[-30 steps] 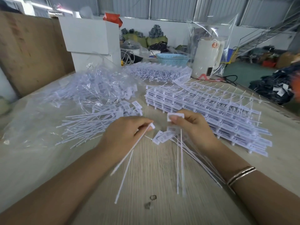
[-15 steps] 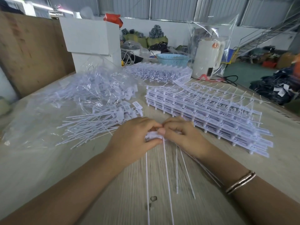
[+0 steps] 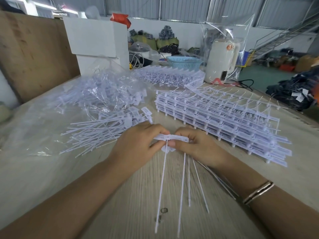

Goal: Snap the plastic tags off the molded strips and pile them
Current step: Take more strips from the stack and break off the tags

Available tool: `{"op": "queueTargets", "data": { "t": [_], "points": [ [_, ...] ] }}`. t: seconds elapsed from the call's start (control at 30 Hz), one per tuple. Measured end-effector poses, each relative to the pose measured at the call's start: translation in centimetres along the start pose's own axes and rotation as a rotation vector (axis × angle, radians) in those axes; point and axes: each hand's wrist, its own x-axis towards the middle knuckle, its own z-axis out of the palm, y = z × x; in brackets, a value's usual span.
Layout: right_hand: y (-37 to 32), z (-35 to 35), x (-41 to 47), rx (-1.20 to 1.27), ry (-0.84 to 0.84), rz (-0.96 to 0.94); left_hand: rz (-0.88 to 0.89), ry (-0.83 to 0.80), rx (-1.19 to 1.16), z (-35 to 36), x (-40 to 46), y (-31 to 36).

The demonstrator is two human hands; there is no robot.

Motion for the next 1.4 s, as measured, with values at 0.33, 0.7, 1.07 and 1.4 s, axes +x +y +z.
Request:
{"op": "queueTargets", "data": {
  "t": [0.33, 0.7, 1.07, 1.4],
  "points": [
    [0.1, 0.3, 0.0, -0.198, 0.074, -0.022, -0.069, 0.004, -0.142, 0.2, 0.2, -0.4],
    [0.9, -0.2, -0.2, -0.233, 0.004, -0.078, -0.078, -0.007, -0.264, 1.1, -0.1, -0.7],
    [2.2, -5.9, -1.1, 0.076, 0.033, 0.006, 0.046, 0.025, -0.202, 0.4, -0.1, -1.5],
    [3.5, -2.4, 2.2, -0.550, 0.179, -0.040, -0.154, 0.030, -0.061, 4.0, 1.2, 0.4]
  ]
}}
